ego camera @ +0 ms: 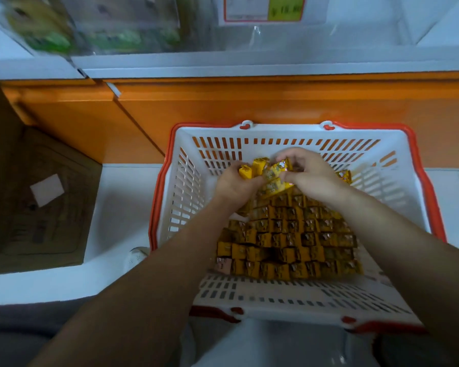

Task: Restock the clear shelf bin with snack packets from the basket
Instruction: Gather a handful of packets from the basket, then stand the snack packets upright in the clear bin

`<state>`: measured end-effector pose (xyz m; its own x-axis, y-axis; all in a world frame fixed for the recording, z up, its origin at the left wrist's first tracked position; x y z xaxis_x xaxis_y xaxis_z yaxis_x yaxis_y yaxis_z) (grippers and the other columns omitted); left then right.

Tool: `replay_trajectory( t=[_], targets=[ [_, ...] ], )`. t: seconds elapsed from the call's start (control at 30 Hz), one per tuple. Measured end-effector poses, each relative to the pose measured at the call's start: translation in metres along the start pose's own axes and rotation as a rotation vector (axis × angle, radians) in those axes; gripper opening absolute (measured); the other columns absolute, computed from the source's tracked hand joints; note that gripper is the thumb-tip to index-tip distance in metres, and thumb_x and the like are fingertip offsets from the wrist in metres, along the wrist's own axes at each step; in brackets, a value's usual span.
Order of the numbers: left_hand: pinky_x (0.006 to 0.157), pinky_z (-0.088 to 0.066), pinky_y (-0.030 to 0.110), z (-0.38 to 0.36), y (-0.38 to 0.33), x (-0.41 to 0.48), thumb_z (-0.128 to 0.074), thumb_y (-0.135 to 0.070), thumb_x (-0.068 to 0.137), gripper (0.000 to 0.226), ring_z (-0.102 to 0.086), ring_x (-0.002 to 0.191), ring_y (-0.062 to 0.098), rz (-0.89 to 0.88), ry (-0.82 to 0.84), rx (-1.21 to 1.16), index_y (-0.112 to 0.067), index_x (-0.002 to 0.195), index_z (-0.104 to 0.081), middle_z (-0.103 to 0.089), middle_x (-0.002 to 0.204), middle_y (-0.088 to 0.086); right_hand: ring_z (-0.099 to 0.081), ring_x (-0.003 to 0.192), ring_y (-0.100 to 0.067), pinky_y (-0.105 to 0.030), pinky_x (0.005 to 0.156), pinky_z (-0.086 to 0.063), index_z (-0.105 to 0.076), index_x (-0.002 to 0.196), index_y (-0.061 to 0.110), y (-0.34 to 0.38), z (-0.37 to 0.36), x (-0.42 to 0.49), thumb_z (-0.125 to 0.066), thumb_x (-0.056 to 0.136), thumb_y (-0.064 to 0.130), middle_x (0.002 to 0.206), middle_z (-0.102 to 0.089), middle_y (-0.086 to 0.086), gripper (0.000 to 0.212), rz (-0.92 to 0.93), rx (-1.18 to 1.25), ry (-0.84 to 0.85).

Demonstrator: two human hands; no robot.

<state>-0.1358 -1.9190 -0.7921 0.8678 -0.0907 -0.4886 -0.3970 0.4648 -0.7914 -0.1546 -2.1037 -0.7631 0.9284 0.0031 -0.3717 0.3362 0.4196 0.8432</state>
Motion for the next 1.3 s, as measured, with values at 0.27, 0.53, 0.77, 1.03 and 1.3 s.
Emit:
replay_trajectory(
  t=[0.27,0.53,0.77,1.03,1.3],
  targets=[
    [0.065,-0.057,0.029,0.033,-0.087,-0.067,-0.085,-0.024,0.081,0.029,-0.066,0.072,0.02,-0.086,0.289,0.184,-0.018,0.103,-0.067,-0.074,0.088,0.006,-0.055,0.078,-0.014,-0.031,0.061,-0.046,-0.069,0.101,0.029,0.083,0.054,-0.052,-0.059,0.092,0.0,0.116,-0.062,-0.006,0.032,-0.03,-0.092,0.198],
    [0.074,-0.054,0.041,0.089,-0.192,-0.177,-0.079,-0.014,0.086,0.021,-0.064,0.076,0.02,-0.311,0.332,0.091,-0.004,0.103,-0.072,-0.07,0.082,0.01,-0.057,0.086,-0.02,-0.036,0.074,-0.045,-0.064,0.118,0.02,0.212,0.111,-0.152,-0.058,0.095,0.001,0.103,-0.067,-0.022,0.03,0.137,-0.039,0.31],
    [0.074,-0.059,0.051,0.105,-0.225,-0.22,-0.085,-0.035,0.071,0.054,-0.069,0.082,0.036,-0.315,0.295,-0.231,-0.008,0.114,-0.067,-0.071,0.102,0.03,-0.065,0.101,-0.032,-0.05,0.095,-0.044,-0.062,0.121,0.017,0.248,0.124,-0.19,-0.055,0.093,-0.005,0.115,-0.07,-0.019,0.037,0.282,0.185,0.291],
    [0.071,-0.063,0.029,0.105,-0.245,-0.203,-0.093,-0.038,0.059,0.069,-0.077,0.087,0.018,-0.387,0.203,-0.257,-0.021,0.119,-0.062,-0.079,0.094,-0.002,-0.062,0.115,-0.03,-0.043,0.095,-0.053,-0.071,0.113,0.026,0.26,0.124,-0.164,-0.064,0.088,0.007,0.125,-0.062,-0.013,0.032,0.47,0.15,0.187],
    [0.088,-0.061,0.049,0.1,-0.246,-0.183,-0.096,-0.025,0.062,0.08,-0.077,0.093,0.024,-0.372,0.194,-0.302,-0.022,0.131,-0.056,-0.079,0.102,0.003,-0.067,0.107,-0.012,-0.029,0.079,-0.056,-0.072,0.107,0.035,0.258,0.122,-0.139,-0.076,0.074,0.021,0.112,-0.071,0.004,0.036,0.476,0.233,0.086]
  ],
)
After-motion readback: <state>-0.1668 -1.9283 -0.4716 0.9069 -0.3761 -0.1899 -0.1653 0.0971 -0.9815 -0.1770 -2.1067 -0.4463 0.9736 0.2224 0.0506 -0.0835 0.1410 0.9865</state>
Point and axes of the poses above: each hand's wrist, its own x-axis towards the middle knuckle, its own z-axis out of the back of the hand, y = z × x, the point moved 4 cm from there along x, towards the middle knuckle
